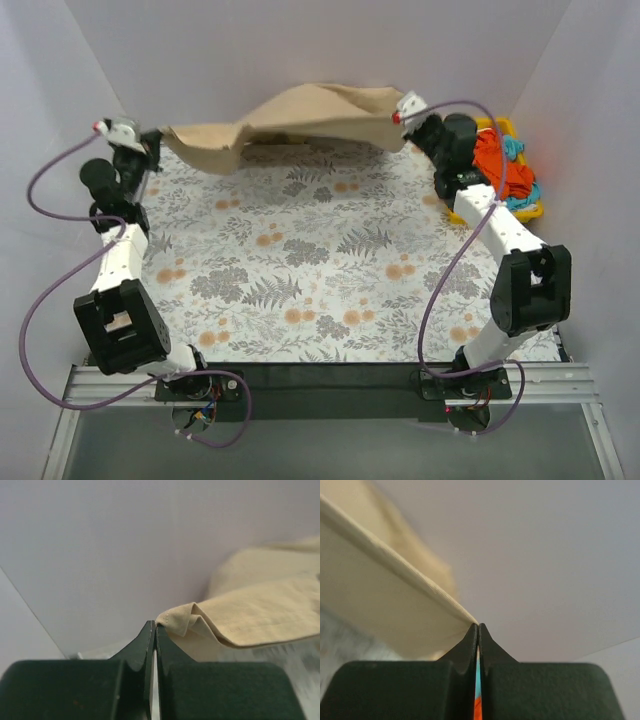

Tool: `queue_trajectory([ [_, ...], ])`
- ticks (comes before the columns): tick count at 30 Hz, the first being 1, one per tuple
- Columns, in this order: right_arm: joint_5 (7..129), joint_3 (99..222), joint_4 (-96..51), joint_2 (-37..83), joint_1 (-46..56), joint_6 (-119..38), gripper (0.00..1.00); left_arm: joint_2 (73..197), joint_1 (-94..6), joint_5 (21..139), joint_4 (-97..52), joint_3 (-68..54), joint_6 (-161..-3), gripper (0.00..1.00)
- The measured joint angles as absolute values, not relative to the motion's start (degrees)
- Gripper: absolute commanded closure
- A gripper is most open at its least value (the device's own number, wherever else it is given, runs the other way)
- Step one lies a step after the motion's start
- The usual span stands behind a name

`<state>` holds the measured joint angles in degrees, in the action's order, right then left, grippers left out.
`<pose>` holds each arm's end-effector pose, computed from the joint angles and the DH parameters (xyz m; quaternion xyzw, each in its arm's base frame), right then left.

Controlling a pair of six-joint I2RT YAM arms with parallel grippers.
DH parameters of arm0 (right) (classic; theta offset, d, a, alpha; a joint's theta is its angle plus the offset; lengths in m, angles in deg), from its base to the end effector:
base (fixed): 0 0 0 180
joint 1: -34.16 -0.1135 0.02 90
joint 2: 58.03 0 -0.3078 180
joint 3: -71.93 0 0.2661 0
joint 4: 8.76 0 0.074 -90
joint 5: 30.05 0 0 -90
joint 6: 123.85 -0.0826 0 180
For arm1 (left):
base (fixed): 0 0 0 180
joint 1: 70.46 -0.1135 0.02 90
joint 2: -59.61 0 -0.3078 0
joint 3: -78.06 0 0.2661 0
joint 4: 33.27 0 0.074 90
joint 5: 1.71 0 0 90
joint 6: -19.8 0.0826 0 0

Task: Fold and stack the t-shirts
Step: Flatten the tshirt out

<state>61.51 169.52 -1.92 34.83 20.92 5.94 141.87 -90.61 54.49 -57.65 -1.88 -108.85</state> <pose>0.4414 0.1062 0.4743 -0.2917 0.5610 -0.1695 0.7560 0.3694 0.0866 0.4613 -0.0524 0.5841 -0.2879 0.7571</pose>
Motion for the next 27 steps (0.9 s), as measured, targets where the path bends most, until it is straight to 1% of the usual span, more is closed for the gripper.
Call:
queue_trajectory([
  [4, 62.89, 152.10, -7.66, 35.59, 20.51, 9.53, 0.99, 141.37, -90.58, 51.10, -51.84, 15.38, -101.46, 1.00],
  [6, 63.74, 146.59, -10.72, 34.78, 20.20, 10.95, 0.99, 140.15, -90.56, 49.57, -47.66, 21.63, -97.38, 1.00],
  [8, 64.90, 142.68, -13.50, 32.36, 19.90, 12.28, 0.99, 137.59, -90.85, 47.71, -42.94, 24.96, -93.70, 1.00],
  [12, 66.63, 139.14, -18.15, 24.21, 19.79, 15.56, 0.99, 130.48, -91.63, 43.78, -34.00, 25.74, -85.46, 1.00],
  [15, 68.12, 138.15, -21.74, 19.42, 19.79, 18.38, 0.99, 126.14, -92.27, 41.20, -23.95, 24.50, -77.03, 1.00],
  [21, 69.65, 128.99, -32.49, 11.99, 19.55, 24.61, 0.99, 121.55, -95.83, 39.47, 5.58, 22.11, -53.97, 1.00],
  [24, 69.71, 123.66, -38.07, 8.93, 18.96, 27.56, 0.99, 120.52, -97.07, 40.89, 21.34, 21.52, -42.65, 1.00],
  [27, 69.34, 119.20, -41.54, 5.04, 17.93, 30.18, 0.99, 119.23, -97.40, 43.38, 32.64, 21.57, -34.67, 1.00],
])
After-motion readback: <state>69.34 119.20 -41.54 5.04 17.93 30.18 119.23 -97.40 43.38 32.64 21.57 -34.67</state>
